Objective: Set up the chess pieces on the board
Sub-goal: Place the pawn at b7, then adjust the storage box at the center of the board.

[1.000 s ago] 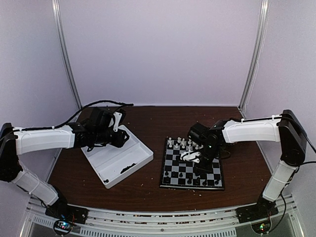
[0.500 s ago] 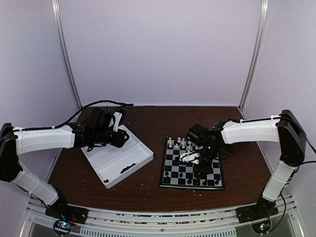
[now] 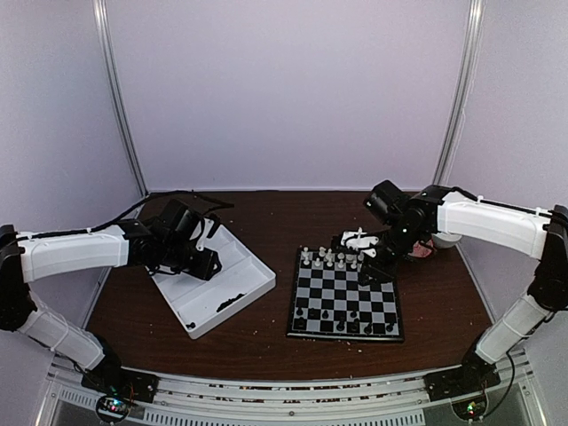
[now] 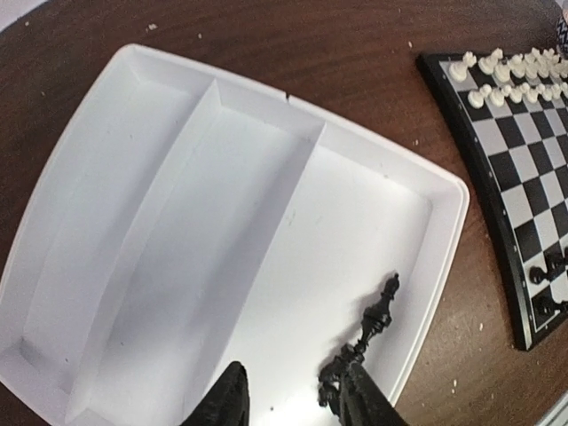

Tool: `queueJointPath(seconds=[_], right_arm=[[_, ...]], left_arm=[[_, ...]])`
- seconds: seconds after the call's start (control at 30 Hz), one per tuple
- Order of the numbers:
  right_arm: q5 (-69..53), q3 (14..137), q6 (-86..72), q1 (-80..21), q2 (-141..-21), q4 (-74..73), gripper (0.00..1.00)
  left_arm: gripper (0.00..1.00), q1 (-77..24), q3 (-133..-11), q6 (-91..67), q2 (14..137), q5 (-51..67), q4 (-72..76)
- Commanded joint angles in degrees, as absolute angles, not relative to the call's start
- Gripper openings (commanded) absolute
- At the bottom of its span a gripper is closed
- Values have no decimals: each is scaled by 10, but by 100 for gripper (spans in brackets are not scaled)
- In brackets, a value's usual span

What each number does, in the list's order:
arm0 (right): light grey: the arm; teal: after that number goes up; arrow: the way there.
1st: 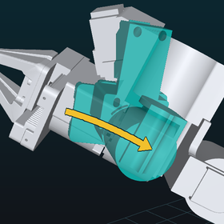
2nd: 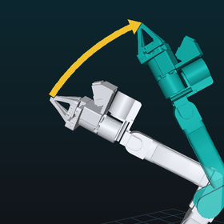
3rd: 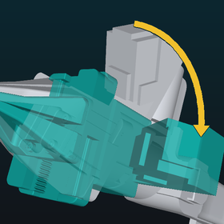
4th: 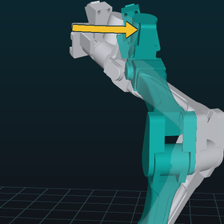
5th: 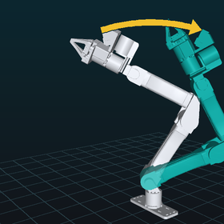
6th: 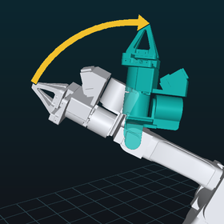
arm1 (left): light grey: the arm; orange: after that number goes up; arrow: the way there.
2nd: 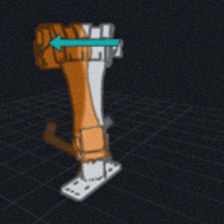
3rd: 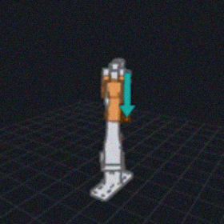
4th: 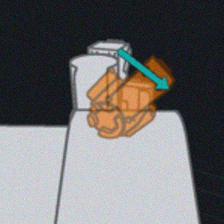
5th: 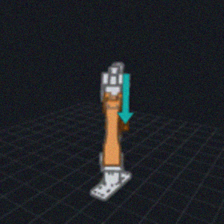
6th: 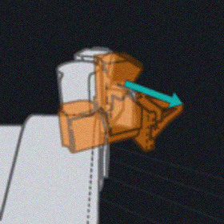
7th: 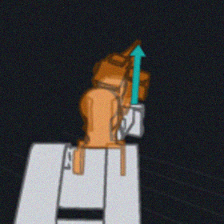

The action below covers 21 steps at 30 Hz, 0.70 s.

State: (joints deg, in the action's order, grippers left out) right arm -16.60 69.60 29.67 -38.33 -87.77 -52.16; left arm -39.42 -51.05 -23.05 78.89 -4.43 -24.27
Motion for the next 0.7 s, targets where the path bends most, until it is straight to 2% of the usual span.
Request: queueJointPath(seconds=[0.0,0.2,0.4,0.67], right_arm=[[-193,688,308,-355,-857,-537,38],[-194,691,314,-346,-866,-544,38],[-198,690,312,-346,-880,-545,38],[-213,696,305,-346,-912,-543,38]], left_arm=[[36,-392,-492,-254,772,38,-319],[33,-394,-481,-261,810,66,-369],[33,-440,-443,-281,791,86,-338],[33,-504,-503,-238,874,59,-331]])
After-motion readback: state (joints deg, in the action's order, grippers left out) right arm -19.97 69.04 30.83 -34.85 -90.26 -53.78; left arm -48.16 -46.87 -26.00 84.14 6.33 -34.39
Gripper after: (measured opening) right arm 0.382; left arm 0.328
